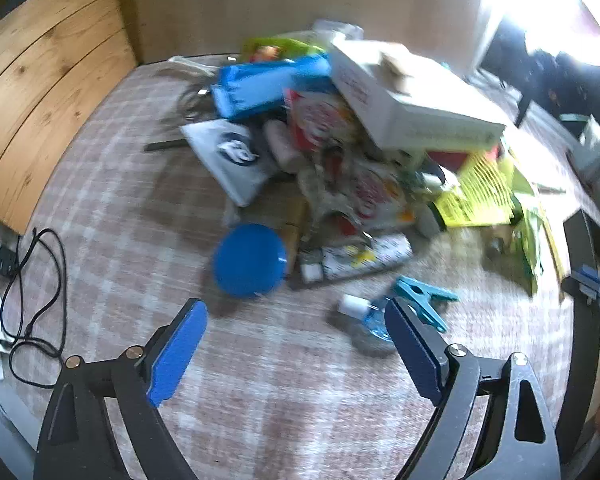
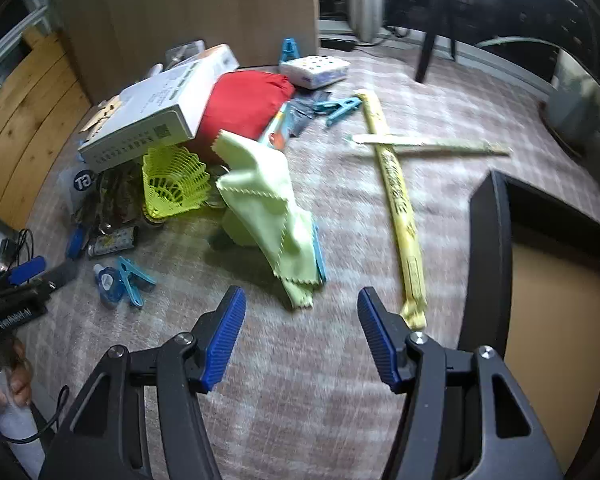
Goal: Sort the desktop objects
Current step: 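Reach the left gripper to the blue eye-drop bottle and grasp it, then carry the eye-drop bottle with the left gripper while the right gripper carries a blue clothespin to the tray, then release the bottle and clothespin into the tray with both grippers, then grasp the green cloth with the left gripper while the right gripper grasps the yellow straw, then carry the cloth and straw to the tray and release both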
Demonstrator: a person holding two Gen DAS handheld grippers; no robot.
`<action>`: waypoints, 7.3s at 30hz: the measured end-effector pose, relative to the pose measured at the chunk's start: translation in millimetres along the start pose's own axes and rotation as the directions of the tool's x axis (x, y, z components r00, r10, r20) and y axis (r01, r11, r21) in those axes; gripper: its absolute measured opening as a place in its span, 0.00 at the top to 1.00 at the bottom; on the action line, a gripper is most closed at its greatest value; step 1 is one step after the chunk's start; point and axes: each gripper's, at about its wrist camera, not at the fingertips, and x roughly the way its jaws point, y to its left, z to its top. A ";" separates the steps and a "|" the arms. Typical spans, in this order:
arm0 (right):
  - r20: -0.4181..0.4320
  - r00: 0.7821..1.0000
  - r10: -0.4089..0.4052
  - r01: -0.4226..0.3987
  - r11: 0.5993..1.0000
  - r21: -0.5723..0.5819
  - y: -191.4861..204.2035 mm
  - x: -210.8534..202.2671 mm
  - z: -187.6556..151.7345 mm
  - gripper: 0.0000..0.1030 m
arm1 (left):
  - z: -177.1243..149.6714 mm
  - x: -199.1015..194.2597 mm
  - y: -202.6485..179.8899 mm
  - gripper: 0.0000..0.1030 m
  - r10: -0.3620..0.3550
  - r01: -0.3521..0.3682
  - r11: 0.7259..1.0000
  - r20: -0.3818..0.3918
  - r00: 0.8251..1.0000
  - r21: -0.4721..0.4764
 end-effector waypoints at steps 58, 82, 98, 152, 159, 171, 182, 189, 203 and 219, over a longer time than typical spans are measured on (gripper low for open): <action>-0.133 0.987 0.095 -0.143 0.895 -0.422 159.5 84.3 19.0 0.69 | -83.2 -17.0 55.8 0.71 -0.112 0.101 0.977 -0.047 0.993 -0.186; 0.026 0.995 0.097 -0.093 0.987 -0.132 33.9 -15.5 -20.0 0.70 | -134.0 -79.6 72.1 0.72 -0.236 0.234 0.967 -0.008 0.972 -0.103; 0.073 0.985 -0.157 0.134 0.957 0.256 -161.4 -95.8 -109.4 0.70 | -72.5 -88.2 -227.2 0.72 -0.428 0.437 0.860 -0.094 0.899 0.264; -0.029 1.000 -0.005 0.006 0.999 0.034 -93.9 -18.7 42.0 0.59 | 43.3 -20.5 -123.3 0.66 -0.247 0.248 0.969 -0.098 0.964 0.003; -0.118 0.993 -0.011 0.008 0.999 -0.033 -82.7 33.4 70.8 0.59 | 52.7 4.1 -128.9 0.66 -0.207 0.211 0.977 -0.115 0.971 0.022; -0.200 0.980 -0.014 0.006 0.999 -0.041 -81.1 76.0 83.6 0.62 | 63.0 14.3 -136.5 0.78 -0.217 0.224 0.974 -0.121 0.968 0.041; -0.211 0.978 0.012 -0.021 0.999 -0.037 -80.1 74.3 75.0 0.88 | 59.8 9.1 -131.7 0.99 -0.261 0.266 0.963 -0.114 0.959 0.033; -0.186 0.979 0.086 -0.082 0.996 0.028 -94.1 53.8 70.1 0.89 | 60.0 -6.3 -124.4 0.99 -0.285 0.287 0.958 -0.084 0.955 0.013; -0.121 0.971 0.207 -0.199 0.977 0.079 -95.6 -9.6 56.4 0.89 | 63.7 -67.1 -132.3 0.99 -0.381 0.381 0.924 -0.002 0.924 0.045; -0.024 0.998 0.056 -0.052 0.991 0.126 -165.9 -80.6 30.3 0.88 | 54.3 -123.5 -202.6 0.99 -0.509 0.502 0.842 -0.016 0.861 0.197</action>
